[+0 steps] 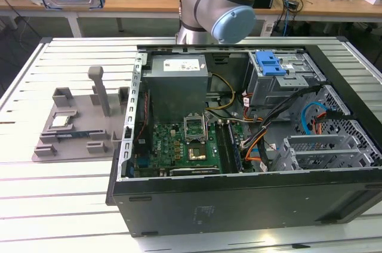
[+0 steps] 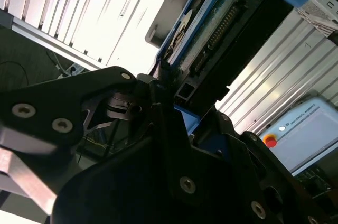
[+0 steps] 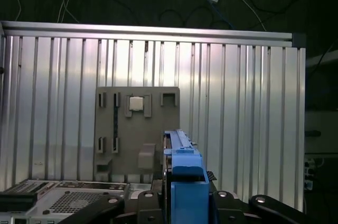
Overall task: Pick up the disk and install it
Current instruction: 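Pick up the disk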
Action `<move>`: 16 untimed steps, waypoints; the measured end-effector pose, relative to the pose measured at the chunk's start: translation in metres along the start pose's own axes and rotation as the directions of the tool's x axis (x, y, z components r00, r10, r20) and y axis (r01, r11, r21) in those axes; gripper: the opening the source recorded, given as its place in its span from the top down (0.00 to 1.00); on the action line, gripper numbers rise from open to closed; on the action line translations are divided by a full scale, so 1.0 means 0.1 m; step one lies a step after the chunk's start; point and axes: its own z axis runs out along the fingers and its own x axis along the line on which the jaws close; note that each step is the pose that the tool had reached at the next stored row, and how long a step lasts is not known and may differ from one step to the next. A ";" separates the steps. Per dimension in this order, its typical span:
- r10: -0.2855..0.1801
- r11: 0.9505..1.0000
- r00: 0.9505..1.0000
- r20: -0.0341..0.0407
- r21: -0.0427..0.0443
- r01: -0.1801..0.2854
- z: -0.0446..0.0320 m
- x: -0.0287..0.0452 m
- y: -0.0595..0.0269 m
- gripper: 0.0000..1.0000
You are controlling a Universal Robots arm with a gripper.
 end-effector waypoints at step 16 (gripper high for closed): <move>0.000 1.000 1.000 -0.001 -0.002 0.000 -0.023 0.032 -0.909 0.63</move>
